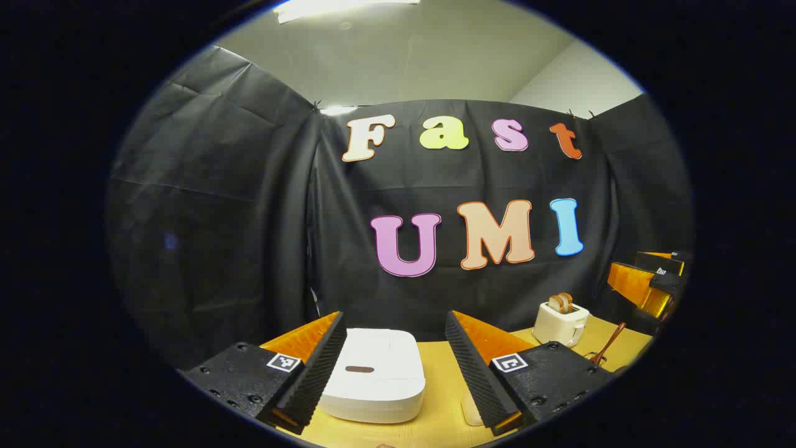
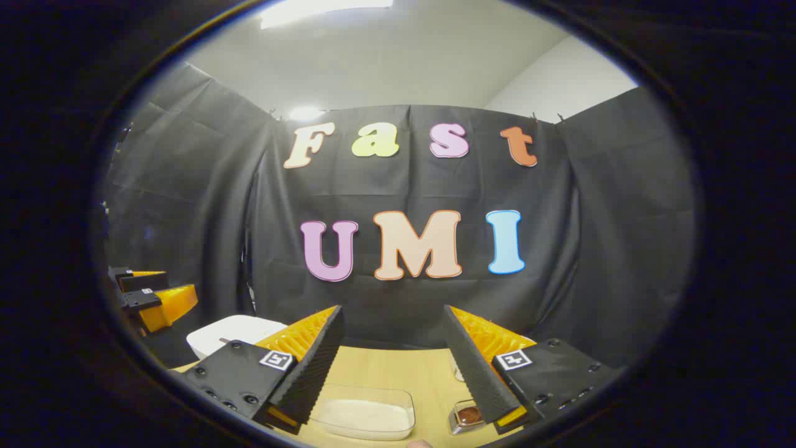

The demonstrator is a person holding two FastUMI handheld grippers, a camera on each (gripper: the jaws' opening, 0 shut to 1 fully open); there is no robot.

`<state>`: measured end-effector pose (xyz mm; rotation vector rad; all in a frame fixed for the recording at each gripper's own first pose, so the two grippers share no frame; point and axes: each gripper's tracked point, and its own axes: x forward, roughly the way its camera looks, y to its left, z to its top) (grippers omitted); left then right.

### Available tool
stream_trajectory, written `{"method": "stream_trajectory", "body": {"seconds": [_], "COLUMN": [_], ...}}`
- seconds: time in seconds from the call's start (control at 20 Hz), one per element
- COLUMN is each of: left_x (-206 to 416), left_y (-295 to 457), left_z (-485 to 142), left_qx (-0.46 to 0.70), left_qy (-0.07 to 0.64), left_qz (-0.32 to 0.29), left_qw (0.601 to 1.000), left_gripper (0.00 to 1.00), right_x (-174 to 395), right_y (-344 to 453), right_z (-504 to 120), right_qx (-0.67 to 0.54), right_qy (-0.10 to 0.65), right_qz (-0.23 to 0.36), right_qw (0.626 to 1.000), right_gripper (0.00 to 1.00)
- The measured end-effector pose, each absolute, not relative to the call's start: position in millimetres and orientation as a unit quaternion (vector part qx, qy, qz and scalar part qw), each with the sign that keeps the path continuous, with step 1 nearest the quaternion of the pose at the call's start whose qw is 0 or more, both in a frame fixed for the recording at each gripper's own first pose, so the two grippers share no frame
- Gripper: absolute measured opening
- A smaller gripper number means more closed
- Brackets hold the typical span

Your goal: Close the left gripper, press the button to open the rice cooker; take a wooden spoon from the chopstick holder with the right hand, scoop a spoonful of rice and pour it into the rice cooker, then put the wooden spoon back into the chopstick holder.

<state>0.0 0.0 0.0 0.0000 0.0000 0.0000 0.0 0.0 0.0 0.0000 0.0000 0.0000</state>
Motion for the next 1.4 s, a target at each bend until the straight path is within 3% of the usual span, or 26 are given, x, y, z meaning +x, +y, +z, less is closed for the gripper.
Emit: {"method": "stream_trajectory", "body": {"seconds": [1.15,1.3,1.4], "left_x": [20,23,23], "left_y": [-7,-7,-2], "left_z": [-12,-9,-7], "left_qx": [0.009,0.013,0.013], "left_qy": [0.007,0.002,-0.002], "left_qz": [-0.008,-0.006,-0.003], "left_qw": [1.000,1.000,1.000], "left_gripper": [0.94,0.68,0.41], "right_x": [25,25,26], "right_y": [2,2,0], "right_z": [-10,-10,-10], "right_qx": [-0.002,-0.002,-0.003], "right_qy": [0.014,0.015,0.014], "right_qz": [0.012,0.012,0.011], "right_qw": [1.000,1.000,1.000], "right_gripper": [1.00,1.00,1.00]}}
